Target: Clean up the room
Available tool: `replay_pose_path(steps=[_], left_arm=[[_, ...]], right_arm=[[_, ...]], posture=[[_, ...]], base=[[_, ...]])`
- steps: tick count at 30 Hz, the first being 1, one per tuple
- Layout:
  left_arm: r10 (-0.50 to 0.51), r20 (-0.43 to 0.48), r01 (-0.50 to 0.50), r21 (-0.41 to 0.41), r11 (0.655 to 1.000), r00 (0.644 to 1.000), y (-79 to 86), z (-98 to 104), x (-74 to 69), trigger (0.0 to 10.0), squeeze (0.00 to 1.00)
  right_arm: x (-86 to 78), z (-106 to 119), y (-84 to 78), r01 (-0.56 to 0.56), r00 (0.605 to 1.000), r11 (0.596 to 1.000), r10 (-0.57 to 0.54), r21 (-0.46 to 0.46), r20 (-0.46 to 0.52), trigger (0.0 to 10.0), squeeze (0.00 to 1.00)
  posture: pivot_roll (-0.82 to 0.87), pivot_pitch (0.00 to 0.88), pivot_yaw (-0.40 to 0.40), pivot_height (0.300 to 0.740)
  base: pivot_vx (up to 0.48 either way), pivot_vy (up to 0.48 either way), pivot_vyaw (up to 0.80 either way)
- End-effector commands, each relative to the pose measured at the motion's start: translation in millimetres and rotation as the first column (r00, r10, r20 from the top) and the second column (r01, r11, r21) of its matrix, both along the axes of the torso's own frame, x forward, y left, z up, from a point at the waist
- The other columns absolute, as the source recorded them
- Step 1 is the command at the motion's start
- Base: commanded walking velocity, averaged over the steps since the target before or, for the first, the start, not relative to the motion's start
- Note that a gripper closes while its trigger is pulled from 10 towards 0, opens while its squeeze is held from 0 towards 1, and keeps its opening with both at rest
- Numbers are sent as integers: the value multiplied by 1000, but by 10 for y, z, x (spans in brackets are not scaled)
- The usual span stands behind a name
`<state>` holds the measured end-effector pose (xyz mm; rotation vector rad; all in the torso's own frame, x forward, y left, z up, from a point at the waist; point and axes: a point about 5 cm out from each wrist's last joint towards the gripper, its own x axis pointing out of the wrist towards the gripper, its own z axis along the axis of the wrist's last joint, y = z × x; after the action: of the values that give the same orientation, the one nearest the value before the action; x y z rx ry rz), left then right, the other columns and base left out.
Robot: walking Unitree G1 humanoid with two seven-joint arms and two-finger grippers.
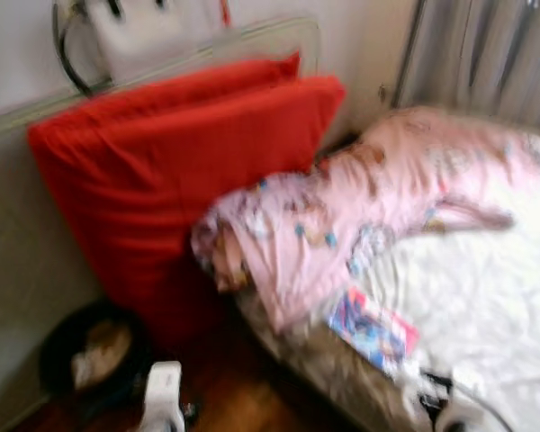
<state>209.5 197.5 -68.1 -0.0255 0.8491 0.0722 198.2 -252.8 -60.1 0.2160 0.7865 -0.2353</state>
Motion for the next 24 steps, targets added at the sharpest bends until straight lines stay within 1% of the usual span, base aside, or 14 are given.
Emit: replay_pose_path(steps=[1,5,9,12,15,19,21,22,24], left_arm=[[20,-28,-20,18,1000,999,105,-31,-83,10000,0],[18,-26,-17,18,1000,1000,104,-29,-81,10000,0],[17,6,-18,18,1000,1000,105,-11,-62,10000,0],[40,47,-41,36,998,998,129,11,-48,10000,0],[50,64,-53,40,998,997,138,20,-45,10000,0],[100,146,-108,51,993,984,171,64,-28,10000,0],[111,169,-122,56,991,979,182,78,-25,10000,0],[120,199,-134,58,989,973,190,95,-22,10000,0],[141,229,-156,46,987,963,197,108,-27,10000,0]], right_arm=[[58,3,96,-7,1000,1000,6,23,17,10000,0],[59,5,96,-7,1000,1000,6,22,19,10000,0],[70,17,98,-11,999,1000,10,21,40,10000,0],[87,34,105,-16,997,1000,15,19,74,10000,0],[94,44,109,-23,996,1000,21,19,91,10000,0],[128,92,116,-44,985,999,42,6,168,10000,0],[134,105,119,-39,980,999,35,14,195,10000,0],[140,125,119,-34,973,999,29,16,229,10000,0],[145,144,123,-35,963,999,28,23,267,10000,0]], posture=[[-126,0,26,740],[-126,0,26,740],[-127,0,27,740],[-126,0,33,740],[-127,0,34,740],[-126,0,38,740],[-127,0,40,740],[-130,0,41,740],[-129,0,42,740]], base=[[315,0,0],[303,0,0],[0,0,0],[0,0,0],[0,0,0],[0,0,0],[0,0,0],[0,0,0],[0,0,0]])
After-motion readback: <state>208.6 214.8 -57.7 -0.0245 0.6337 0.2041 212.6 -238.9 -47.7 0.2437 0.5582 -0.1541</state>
